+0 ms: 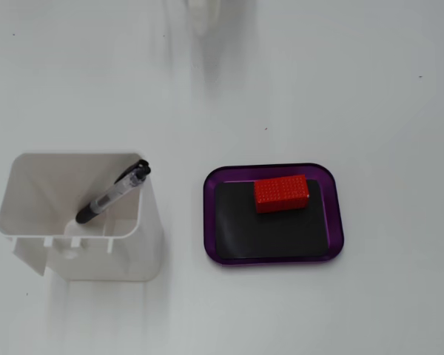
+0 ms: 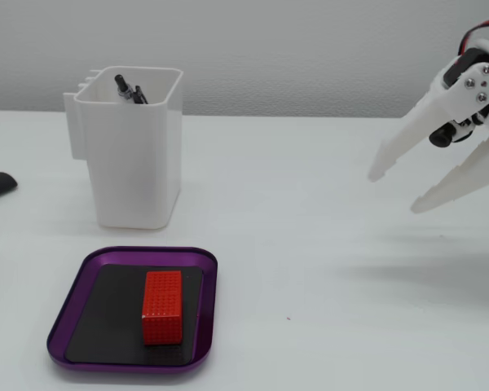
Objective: Pick up the pen and put it in the pen holder.
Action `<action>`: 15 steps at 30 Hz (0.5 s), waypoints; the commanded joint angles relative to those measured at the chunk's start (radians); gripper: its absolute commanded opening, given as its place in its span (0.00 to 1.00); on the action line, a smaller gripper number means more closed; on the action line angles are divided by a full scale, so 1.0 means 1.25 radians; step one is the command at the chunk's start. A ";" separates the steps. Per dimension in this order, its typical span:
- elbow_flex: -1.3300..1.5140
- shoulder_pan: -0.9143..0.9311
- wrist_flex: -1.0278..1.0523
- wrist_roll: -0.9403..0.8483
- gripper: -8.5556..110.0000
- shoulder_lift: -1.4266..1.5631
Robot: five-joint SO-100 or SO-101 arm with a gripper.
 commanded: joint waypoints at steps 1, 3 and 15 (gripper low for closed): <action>0.058 0.005 -0.015 -0.006 0.18 0.163; 0.099 0.005 -0.013 -0.006 0.18 0.218; 0.185 0.005 -0.023 -0.004 0.17 0.174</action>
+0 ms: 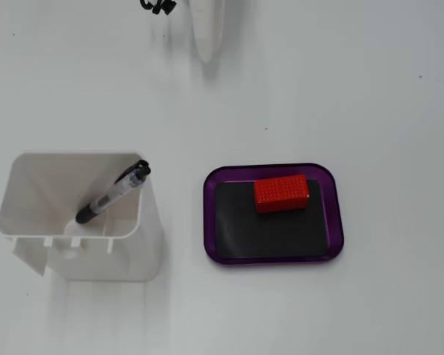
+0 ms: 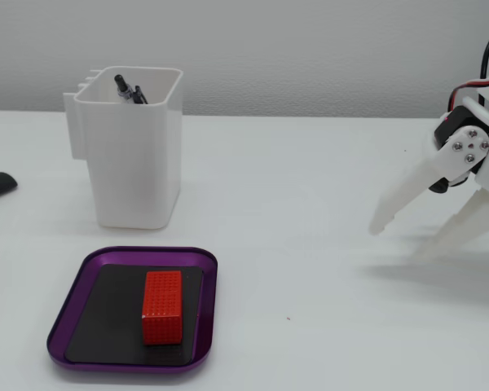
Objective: Pick up the pen and put it in the pen holder.
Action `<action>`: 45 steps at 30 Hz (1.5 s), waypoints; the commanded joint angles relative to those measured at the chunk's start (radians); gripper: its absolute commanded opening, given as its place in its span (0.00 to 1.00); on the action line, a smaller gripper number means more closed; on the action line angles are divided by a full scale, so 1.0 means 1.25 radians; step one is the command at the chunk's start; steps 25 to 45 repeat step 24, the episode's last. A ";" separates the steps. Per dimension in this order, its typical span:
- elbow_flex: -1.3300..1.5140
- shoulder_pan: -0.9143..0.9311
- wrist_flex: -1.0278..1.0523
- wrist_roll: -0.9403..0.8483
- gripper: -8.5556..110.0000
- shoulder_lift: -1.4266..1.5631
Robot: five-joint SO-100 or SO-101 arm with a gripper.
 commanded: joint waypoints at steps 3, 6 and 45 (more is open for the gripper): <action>0.050 0.002 -0.013 -0.002 0.12 0.048; 0.079 0.002 -0.013 -0.002 0.07 0.048; 0.087 0.002 -0.015 0.001 0.07 0.048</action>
